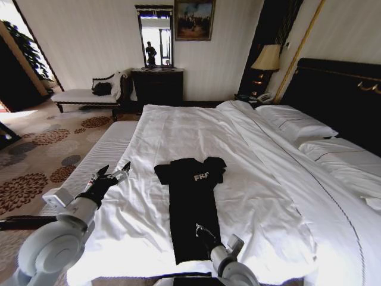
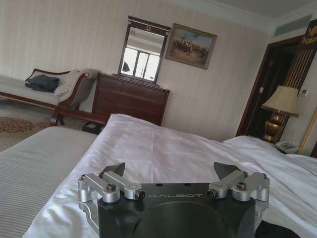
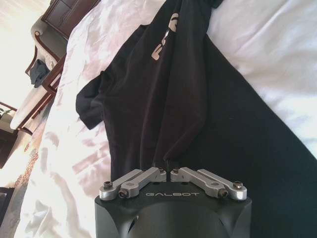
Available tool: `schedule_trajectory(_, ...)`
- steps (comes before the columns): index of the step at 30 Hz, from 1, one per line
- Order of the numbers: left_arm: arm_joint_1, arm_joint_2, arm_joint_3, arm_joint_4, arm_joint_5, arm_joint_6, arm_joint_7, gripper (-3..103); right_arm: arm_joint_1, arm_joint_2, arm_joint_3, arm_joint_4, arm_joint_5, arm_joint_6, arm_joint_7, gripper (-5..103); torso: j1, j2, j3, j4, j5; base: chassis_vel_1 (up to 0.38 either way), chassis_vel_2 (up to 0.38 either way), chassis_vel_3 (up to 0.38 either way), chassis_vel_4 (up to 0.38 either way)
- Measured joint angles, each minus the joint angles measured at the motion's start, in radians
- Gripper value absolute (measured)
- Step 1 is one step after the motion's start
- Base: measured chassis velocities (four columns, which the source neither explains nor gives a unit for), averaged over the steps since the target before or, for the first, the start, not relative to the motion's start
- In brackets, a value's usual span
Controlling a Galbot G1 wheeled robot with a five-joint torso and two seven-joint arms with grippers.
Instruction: Fold the clothes on the bed.
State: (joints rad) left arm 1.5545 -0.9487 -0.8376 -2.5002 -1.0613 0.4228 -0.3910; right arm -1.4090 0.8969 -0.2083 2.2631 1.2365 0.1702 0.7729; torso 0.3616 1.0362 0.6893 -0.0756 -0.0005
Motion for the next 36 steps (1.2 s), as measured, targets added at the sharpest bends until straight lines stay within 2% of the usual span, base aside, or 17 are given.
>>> schedule_trajectory(4, -0.004, 0.005, -0.002, 0.0, 0.0, -0.002, -0.002, 100, -0.007, -0.031, 0.047, 0.025, 0.016, -0.012, 0.035, 0, 0.0, 0.0, 0.0, 0.0001, 0.0001, 0.0, 0.0, 0.0, 0.0)
schedule_trajectory(8, -0.025, 0.005, 0.007, 0.0, -0.001, -0.003, -0.006, 100, -0.061, -0.141, 0.174, 0.056, 0.033, -0.035, 0.097, 0, 0.0, 0.0, 0.0, -0.0001, 0.0001, 0.0, 0.0, 0.0, 0.0)
schedule_trajectory(13, -0.051, 0.004, 0.026, 0.0, -0.003, -0.004, -0.009, 100, -0.107, -0.198, 0.247, 0.062, 0.03, -0.055, 0.163, 0, 0.0, 0.0, 0.0, -0.0001, 0.0001, 0.0, 0.0, 0.0, 0.0)
schedule_trajectory(19, -0.069, 0.012, 0.031, 0.004, -0.009, -0.008, -0.009, 100, -0.158, -0.2, 0.289, 0.054, -0.001, -0.063, 0.212, 0, 0.0, 0.0, 0.0, 0.0001, 0.0001, 0.0, 0.0, 0.0, 0.0)
schedule_trajectory(25, -0.08, 0.018, 0.038, 0.024, -0.013, -0.013, -0.009, 100, -0.253, -0.169, 0.357, 0.026, -0.085, -0.079, 0.278, 0, 0.0, 0.0, 0.0, 0.0, 0.0001, 0.0, 0.0, 0.0, 0.0)
schedule_trajectory(31, -0.095, 0.024, 0.114, 0.061, 0.047, -0.012, -0.011, 100, -0.323, -0.147, 0.442, 0.009, -0.156, -0.091, 0.332, 0, 0.0, 0.0, 0.0, -0.0001, 0.0, 0.0, 0.0, 0.0, 0.0)
schedule_trajectory(34, -0.082, 0.024, 0.192, 0.105, 0.077, 0.015, -0.035, 100, -0.339, -0.143, 0.495, 0.003, -0.179, -0.105, 0.377, 0, 0.0, 0.0, 0.0, 0.0, 0.0001, 0.0, 0.0, 0.0, 0.0)
schedule_trajectory(36, -0.075, 0.024, 0.209, 0.118, 0.087, 0.017, -0.042, 100, -0.344, -0.142, 0.512, 0.003, -0.183, -0.109, 0.39, 0, 0.0, 0.0, 0.0, 0.0, 0.0001, 0.0, 0.0, 0.0, 0.0)
